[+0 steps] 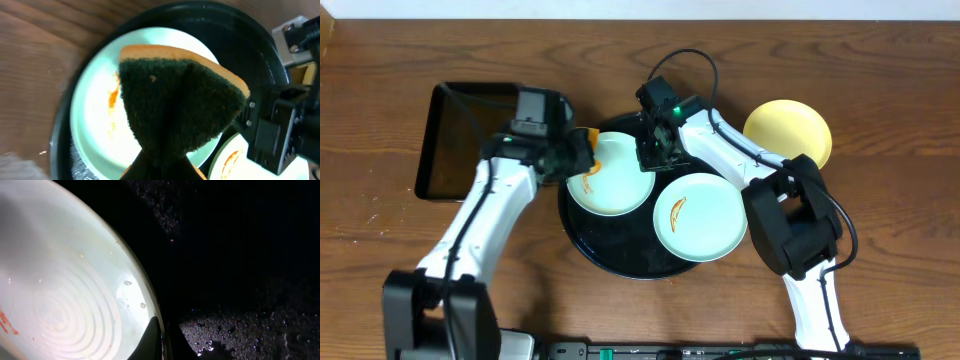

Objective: Clean dirty plates on tray and stack at the side
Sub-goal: 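Lower the sponge onto the upper blue plate with the left gripper, then scrub the upper blue plate with the sponge while right gripper holds it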

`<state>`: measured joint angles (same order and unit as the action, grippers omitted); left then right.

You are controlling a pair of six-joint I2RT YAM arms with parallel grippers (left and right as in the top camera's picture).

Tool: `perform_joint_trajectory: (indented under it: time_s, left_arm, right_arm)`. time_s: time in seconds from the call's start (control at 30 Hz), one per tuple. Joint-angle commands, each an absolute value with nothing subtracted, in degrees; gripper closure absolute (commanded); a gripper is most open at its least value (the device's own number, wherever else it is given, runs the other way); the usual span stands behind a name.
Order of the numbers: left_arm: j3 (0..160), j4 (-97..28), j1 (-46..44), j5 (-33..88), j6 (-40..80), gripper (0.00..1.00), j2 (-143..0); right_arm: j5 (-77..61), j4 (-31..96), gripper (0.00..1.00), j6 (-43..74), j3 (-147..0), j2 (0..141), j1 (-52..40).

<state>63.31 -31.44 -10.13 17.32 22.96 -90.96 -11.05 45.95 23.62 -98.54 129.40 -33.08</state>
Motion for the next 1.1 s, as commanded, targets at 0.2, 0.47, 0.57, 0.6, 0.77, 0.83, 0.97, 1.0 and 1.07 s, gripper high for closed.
perform_joint_trajectory:
  time_s: [0.2,0.47,0.57,0.6,0.77,0.83,0.97,1.0,1.07]
  left_arm:
    - [63.05,-30.98,-15.07,4.6,28.45,0.92,-98.39]
    - [63.05,-30.72,-17.28,-1.8,38.04,0.93,-98.83]
    - [63.05,-30.52,-18.55,-1.8,40.27,0.92,-98.83]
    - [63.05,-30.28,-19.09,-1.8,41.01,0.92,-98.85]
    - [63.05,-27.35,-21.5,-1.78,42.35,0.92,-99.81]
    - [63.05,-26.68,-22.17,-1.78,42.35,0.92,-100.57]
    - [63.05,-26.72,-22.48,-1.76,42.35,0.92,-102.74]
    - [63.05,-26.79,-22.44,-1.78,42.35,0.92,-103.2]
    - [63.05,-26.89,-22.41,-1.78,42.35,0.92,-104.16]
  right_arm:
    - [-9.65,45.69,0.99,23.33,-98.52,131.39,-33.41]
    - [-9.65,45.6,0.99,23.57,-98.52,131.39,-33.36]
    - [-9.67,45.63,0.99,23.57,-98.52,131.39,-33.36]
    - [-9.67,45.6,0.99,23.57,-98.52,131.39,-33.36]
    - [-9.67,45.65,0.99,23.75,-98.52,131.39,-33.36]
    - [-9.67,45.71,0.99,23.75,-98.52,131.39,-33.36]
    - [-9.67,45.84,0.99,23.73,-98.52,131.39,-33.36]
    - [-9.65,45.84,0.99,23.75,-98.52,131.39,-33.36]
    - [-9.65,45.84,0.99,23.73,-98.52,131.39,-33.36]
